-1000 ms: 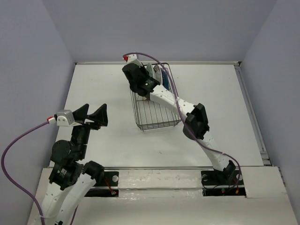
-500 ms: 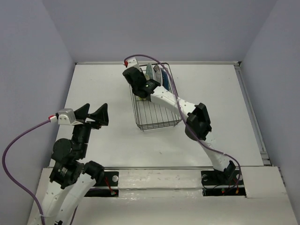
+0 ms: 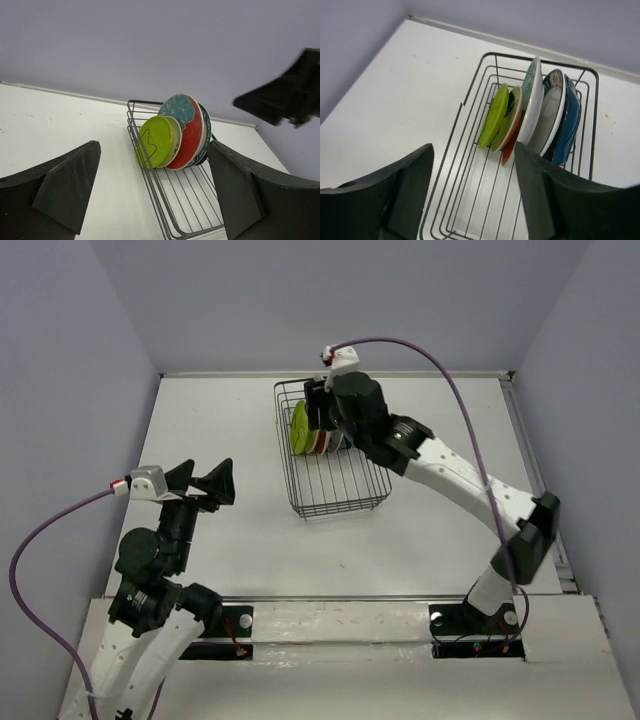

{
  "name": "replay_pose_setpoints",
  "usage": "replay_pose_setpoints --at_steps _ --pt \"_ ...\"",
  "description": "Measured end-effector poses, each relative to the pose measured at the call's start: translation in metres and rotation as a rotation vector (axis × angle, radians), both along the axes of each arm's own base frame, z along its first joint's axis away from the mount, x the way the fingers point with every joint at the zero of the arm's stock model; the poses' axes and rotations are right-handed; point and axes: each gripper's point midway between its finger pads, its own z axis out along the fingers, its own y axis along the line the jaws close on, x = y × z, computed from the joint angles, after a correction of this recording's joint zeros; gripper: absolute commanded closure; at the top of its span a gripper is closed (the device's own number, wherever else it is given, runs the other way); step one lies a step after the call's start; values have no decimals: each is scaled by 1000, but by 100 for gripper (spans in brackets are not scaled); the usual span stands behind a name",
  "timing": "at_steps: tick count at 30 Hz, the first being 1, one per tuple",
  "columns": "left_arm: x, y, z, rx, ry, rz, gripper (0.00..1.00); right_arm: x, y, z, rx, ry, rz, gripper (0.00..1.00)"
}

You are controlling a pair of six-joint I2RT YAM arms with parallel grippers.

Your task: Load the plates into the dish rack

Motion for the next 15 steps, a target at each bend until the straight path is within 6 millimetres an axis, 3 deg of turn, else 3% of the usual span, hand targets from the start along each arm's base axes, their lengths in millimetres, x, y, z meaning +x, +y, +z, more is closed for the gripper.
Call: replay_pose_setpoints --at_steps 2,7,11,15 --pt "2 -1 -2 4 7 -1 1 -24 -17 21 75 -48 43 1" --pt "14 -13 -16 40 65 -30 1 -88 -82 40 188 -138 82 1" --pt "28 -28 -37 94 161 -69 1 -122 -126 53 274 -219 65 1" --pt "31 -39 -33 114 189 -119 1 -149 -173 57 340 -289 8 0"
